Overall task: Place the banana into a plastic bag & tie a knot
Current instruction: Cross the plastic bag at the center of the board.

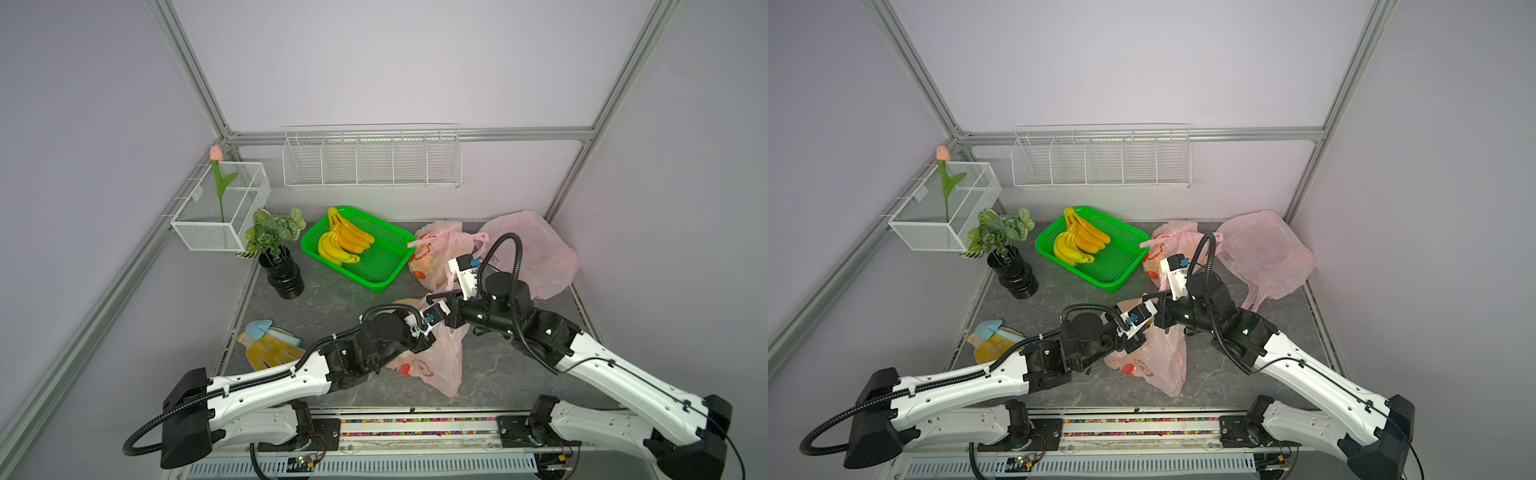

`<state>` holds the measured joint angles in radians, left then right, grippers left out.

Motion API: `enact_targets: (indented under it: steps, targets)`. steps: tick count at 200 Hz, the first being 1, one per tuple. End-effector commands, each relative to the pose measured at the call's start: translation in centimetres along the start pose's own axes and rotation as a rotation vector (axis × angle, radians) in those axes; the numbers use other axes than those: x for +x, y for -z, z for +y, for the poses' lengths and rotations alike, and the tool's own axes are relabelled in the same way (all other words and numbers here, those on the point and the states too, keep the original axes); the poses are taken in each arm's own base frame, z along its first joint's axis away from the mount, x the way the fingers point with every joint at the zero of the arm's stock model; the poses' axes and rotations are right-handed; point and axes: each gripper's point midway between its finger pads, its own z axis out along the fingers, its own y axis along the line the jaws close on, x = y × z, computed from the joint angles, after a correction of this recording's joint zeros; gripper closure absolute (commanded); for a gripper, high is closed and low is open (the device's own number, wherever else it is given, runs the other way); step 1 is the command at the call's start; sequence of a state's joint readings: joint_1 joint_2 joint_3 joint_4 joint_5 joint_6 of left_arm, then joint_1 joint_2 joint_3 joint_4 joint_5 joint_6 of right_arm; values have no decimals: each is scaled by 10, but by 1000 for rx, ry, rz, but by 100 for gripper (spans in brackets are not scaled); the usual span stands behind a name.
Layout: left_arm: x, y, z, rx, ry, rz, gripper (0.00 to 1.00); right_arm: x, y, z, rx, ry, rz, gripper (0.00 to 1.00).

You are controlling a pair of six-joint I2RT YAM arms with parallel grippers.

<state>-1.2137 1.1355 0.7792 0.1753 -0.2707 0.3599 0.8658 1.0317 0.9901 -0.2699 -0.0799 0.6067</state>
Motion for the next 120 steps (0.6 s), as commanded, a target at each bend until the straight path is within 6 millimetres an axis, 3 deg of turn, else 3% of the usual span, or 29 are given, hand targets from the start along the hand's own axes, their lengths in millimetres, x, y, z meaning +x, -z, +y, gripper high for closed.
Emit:
enact_targets:
  steps: [1, 9, 49, 56, 77, 110, 120]
  targets:
    - [-14, 13, 17, -62, 34, -25, 86, -4, 16, -4, 54, 70, -8, 93]
    - [-13, 18, 23, -84, 59, -13, 78, -8, 21, -5, 68, 97, -21, 93]
    - [-7, 43, 38, -135, 74, -66, 18, -25, 41, 10, 45, 245, -62, 93]
    - [-6, 42, 39, -121, 77, -66, 0, -26, 42, 13, 33, 267, -59, 93]
    - [-7, 35, 45, -52, 112, -63, 1, -26, 41, 23, -10, 318, -42, 93]
    - [-10, 14, 32, 43, 99, -51, 0, -23, 38, 33, -67, 359, -29, 93]
    - [-11, 7, 31, 48, 105, -46, 4, -22, 36, 36, -88, 369, -24, 93]
